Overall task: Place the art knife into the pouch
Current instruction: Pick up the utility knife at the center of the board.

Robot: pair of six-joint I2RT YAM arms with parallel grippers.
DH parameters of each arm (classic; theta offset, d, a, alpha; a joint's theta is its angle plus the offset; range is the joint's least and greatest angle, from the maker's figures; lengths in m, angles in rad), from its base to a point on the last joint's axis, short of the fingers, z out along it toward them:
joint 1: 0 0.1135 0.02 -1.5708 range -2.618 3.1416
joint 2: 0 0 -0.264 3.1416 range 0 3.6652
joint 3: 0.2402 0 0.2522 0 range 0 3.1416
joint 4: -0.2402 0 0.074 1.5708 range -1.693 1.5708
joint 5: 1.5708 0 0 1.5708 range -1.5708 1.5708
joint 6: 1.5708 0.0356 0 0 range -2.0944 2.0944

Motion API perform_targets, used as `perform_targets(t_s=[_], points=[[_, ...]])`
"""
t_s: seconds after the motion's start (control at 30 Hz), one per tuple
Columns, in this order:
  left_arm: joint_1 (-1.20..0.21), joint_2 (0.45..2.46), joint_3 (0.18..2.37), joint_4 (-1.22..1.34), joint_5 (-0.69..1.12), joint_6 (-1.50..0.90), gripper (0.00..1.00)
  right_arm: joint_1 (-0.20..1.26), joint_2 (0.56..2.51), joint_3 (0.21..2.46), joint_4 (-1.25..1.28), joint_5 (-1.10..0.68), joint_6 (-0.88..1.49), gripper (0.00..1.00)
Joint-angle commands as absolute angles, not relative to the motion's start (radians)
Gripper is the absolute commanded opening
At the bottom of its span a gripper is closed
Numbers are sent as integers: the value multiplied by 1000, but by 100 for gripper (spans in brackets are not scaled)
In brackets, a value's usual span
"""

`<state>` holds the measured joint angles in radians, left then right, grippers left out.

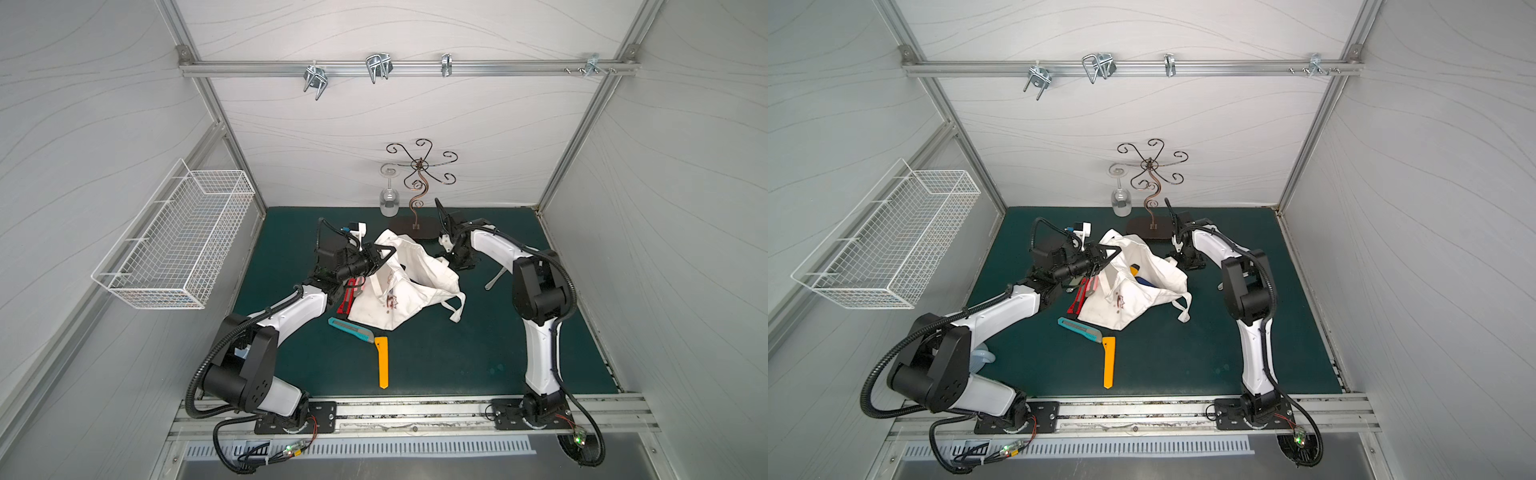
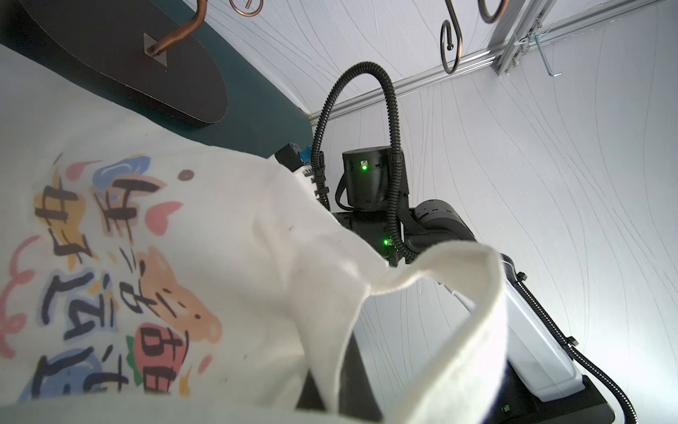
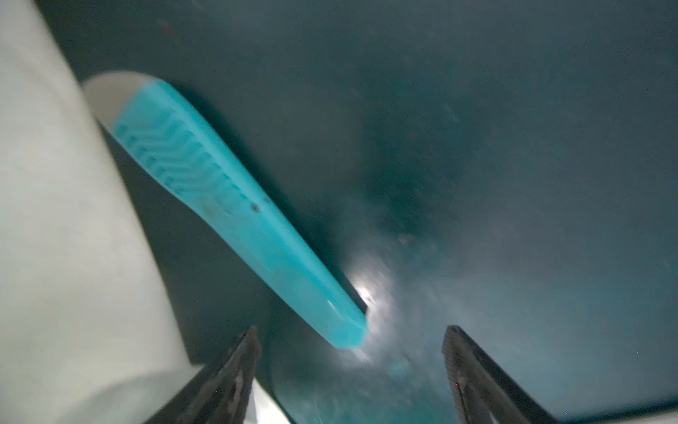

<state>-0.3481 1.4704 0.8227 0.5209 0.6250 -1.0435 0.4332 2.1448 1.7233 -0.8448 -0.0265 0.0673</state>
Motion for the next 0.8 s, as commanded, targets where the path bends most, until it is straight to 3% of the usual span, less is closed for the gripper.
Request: perform_targets(t_s=[0.0, 0.4, 0.57, 0.77], points=[[-350, 1444, 863, 557, 635, -1024, 0, 471, 2177, 1759, -829, -19, 1, 83], [-350, 1443, 856, 562, 634, -1021, 0, 522, 2282, 1796, -837, 82, -16, 80], [-350, 1442, 854, 568, 634, -1022, 0, 520, 2298, 1784, -851, 109, -11, 73], [-350, 1451, 851, 586, 637, -1033, 0, 512, 2290, 1749, -873, 136, 19, 47]])
